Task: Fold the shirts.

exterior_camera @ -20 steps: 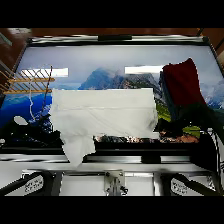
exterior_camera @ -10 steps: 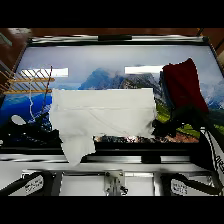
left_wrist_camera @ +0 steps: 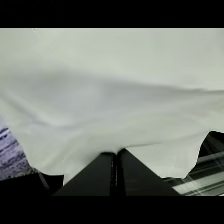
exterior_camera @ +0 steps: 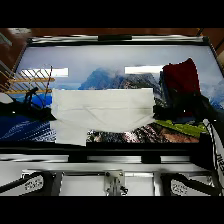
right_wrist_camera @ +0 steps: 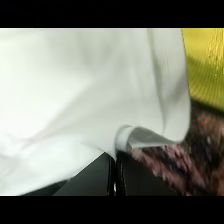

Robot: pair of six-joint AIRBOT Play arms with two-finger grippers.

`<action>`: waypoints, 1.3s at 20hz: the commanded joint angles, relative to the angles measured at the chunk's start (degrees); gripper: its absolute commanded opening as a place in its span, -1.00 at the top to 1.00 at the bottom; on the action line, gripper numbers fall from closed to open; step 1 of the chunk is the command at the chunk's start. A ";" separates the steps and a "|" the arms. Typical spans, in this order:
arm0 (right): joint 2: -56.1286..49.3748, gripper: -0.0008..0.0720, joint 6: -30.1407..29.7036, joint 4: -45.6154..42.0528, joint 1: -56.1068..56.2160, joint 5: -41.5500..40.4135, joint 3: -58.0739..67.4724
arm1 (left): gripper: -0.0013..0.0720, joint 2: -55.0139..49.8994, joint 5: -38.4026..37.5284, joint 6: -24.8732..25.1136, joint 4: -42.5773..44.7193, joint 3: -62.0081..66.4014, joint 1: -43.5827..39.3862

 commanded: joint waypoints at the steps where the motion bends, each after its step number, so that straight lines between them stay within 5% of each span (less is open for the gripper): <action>1: -4.28 0.83 1.84 -1.22 0.22 3.45 9.18 | 0.87 -8.66 -1.09 -1.33 -0.11 12.24 0.00; 9: -17.68 0.83 3.32 -1.11 0.72 6.38 23.21 | 0.86 -27.19 -2.54 -3.69 -4.79 35.95 -0.42; 22: -20.26 0.82 3.69 -3.17 1.60 10.45 23.34 | 0.86 -33.24 3.45 -2.71 -7.30 39.56 -1.77; 23: -20.26 0.74 3.69 -3.15 1.60 10.23 23.34 | 0.86 -33.75 3.39 -3.21 -7.54 39.56 -2.16; 24: -20.22 0.26 3.63 -3.13 1.60 9.70 23.34 | 0.80 -34.03 2.80 -2.95 -7.96 39.58 -2.56; 25: -20.04 -0.41 2.91 -3.19 1.44 8.70 23.34 | 0.46 -34.05 2.27 -2.93 -7.98 39.63 -2.80; 26: -19.74 -0.48 1.29 -3.39 1.09 7.26 23.34 | 0.11 -33.99 1.64 -2.91 -7.98 39.76 -2.86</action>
